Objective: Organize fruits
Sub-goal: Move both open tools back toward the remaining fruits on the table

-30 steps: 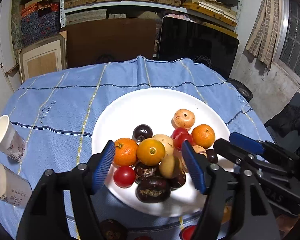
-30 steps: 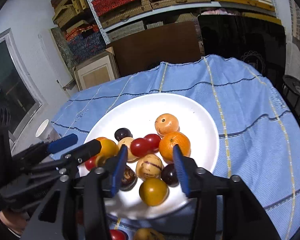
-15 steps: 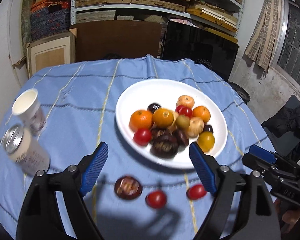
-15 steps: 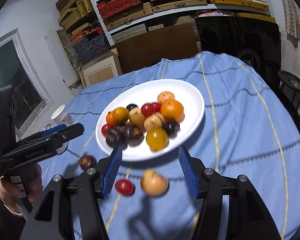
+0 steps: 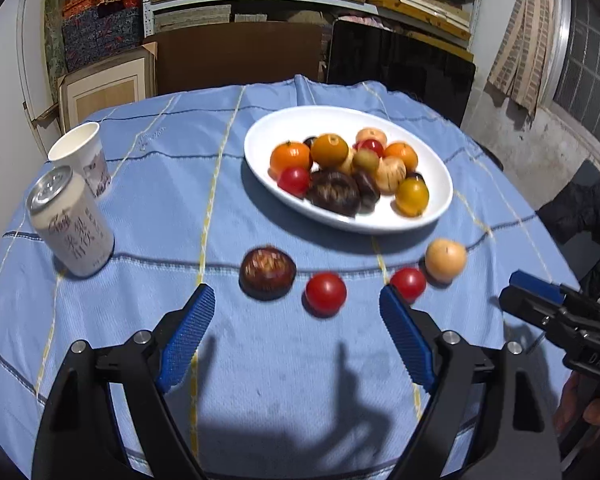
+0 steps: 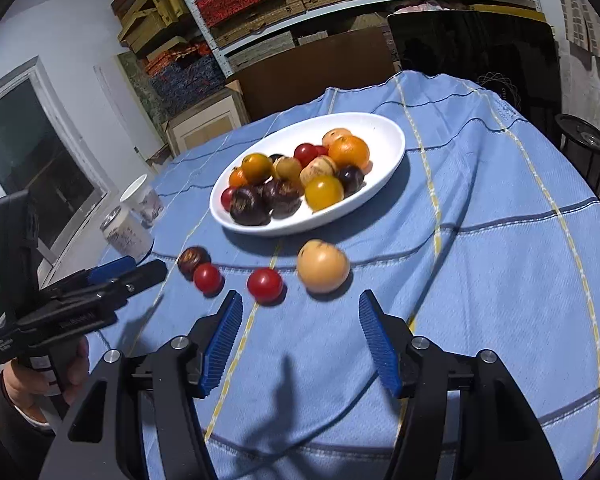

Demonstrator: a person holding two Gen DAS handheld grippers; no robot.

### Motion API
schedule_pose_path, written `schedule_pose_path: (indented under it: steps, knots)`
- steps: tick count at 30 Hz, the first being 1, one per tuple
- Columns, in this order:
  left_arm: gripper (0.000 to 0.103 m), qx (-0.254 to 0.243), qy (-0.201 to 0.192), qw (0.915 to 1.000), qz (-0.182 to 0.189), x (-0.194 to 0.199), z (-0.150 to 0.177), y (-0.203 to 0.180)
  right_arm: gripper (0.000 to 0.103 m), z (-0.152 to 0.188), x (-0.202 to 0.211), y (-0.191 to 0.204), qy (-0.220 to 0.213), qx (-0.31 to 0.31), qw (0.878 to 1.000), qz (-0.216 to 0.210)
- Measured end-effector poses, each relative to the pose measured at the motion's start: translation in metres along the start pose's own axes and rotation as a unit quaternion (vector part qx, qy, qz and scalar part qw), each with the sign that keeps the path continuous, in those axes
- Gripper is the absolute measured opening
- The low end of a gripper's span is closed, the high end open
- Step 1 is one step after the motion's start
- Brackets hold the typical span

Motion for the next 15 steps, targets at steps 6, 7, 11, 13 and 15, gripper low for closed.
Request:
schedule_pose_path:
  steps: [6,7,11,13,15]
  knots:
    - [0.082,-0.002,0.018,0.9998,0.001,-0.006,0.019,0.001,0.061,0.012,-0.015,0.016,0.029,0.034,0.999,0.001]
    - [0.082,-0.001,0.019,0.9998,0.001,-0.006,0.022,0.002,0.061,0.013,-0.019,0.022,0.035,0.043,0.998,-0.001]
    - [0.082,0.003,0.027,0.9996,0.003,-0.010,0.027,0.008,0.061,0.014,-0.043,0.039,0.063,0.074,0.995,0.009]
    - [0.082,0.008,0.027,0.9996,0.003,-0.010,0.028,0.012,0.060,0.012,-0.056,0.043,0.070,0.080,0.994,0.016]
    - [0.082,0.011,0.028,0.9995,0.008,-0.010,0.028,0.015,0.058,0.009,-0.067,0.047,0.069,0.087,0.993,0.031]
Point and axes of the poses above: each gripper's, at about its wrist camera, not at the fingertips, and x roughly against the way its jaws point, y to its left, z to its underside, the point moved 4 cm from there along -x, roughly the way its jaws point, and after that the axes turned 13 degrees about -x, right-handed, at the moved point
